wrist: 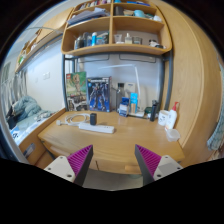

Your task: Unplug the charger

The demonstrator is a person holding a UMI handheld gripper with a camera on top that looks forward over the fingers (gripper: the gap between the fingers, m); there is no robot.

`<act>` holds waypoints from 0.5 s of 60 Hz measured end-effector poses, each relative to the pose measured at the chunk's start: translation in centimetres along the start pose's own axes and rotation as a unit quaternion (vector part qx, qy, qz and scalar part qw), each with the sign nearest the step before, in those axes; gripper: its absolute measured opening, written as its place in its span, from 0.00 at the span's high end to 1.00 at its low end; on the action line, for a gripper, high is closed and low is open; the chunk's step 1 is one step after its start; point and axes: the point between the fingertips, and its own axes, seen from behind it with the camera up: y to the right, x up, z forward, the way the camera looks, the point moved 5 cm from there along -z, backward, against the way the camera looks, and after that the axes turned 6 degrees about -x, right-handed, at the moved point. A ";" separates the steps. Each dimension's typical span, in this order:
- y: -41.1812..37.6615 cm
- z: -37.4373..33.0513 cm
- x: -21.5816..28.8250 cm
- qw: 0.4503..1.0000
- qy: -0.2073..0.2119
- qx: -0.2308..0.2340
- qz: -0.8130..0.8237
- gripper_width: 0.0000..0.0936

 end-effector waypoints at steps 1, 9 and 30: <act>0.3 1.7 -0.9 1.000 0.005 0.010 -0.003 0.09; -3.0 3.9 -2.3 0.999 -0.021 0.025 -0.011 0.09; -15.0 22.5 -0.5 0.998 -0.063 0.005 0.017 0.08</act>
